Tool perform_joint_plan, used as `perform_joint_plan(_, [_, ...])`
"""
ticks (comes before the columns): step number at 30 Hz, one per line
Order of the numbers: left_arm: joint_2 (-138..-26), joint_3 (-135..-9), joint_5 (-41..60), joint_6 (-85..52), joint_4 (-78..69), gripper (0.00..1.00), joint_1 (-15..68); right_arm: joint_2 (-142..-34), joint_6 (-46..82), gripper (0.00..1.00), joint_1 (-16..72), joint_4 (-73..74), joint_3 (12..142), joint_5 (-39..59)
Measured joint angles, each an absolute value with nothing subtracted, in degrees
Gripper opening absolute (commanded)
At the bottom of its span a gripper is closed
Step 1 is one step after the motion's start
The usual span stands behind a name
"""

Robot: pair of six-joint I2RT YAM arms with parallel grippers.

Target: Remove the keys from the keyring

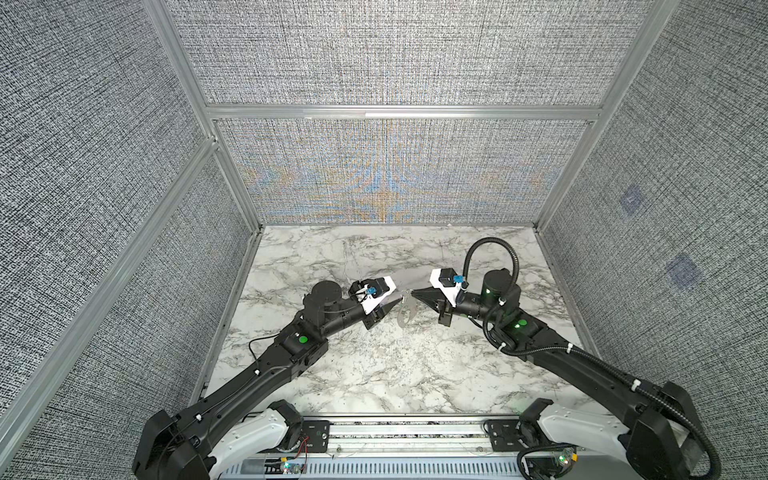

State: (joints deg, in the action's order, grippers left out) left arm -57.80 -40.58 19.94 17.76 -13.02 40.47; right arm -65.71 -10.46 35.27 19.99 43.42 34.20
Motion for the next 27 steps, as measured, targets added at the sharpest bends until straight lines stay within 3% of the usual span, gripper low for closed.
perform_joint_plan(27, [-57.98, -35.55, 11.73, 15.66, -23.70, 0.49, 44.16, -65.78, -10.26, 0.00, 35.27, 22.00, 43.44, 32.38])
